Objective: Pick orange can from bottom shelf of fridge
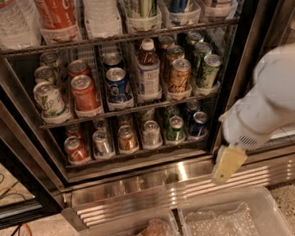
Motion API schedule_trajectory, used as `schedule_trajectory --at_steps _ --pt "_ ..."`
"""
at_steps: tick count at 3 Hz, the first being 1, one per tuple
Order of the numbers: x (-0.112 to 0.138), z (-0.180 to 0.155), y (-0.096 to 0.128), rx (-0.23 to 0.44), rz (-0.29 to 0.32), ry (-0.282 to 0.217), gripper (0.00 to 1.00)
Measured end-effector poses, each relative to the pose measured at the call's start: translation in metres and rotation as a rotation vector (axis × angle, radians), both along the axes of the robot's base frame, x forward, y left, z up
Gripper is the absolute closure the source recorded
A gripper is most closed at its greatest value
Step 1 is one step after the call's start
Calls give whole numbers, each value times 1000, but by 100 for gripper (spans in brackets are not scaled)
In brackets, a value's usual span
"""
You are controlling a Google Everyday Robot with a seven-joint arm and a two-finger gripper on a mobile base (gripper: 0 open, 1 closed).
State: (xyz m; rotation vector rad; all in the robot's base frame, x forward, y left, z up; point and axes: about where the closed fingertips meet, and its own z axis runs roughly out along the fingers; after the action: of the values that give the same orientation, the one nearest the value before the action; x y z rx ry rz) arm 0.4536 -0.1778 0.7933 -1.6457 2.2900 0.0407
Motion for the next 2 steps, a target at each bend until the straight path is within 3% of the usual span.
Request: schedule_trajectory --at_steps 1,2 --pt "3 -100 18 36 29 130 0" --pt "3 -101 18 36 29 130 0"
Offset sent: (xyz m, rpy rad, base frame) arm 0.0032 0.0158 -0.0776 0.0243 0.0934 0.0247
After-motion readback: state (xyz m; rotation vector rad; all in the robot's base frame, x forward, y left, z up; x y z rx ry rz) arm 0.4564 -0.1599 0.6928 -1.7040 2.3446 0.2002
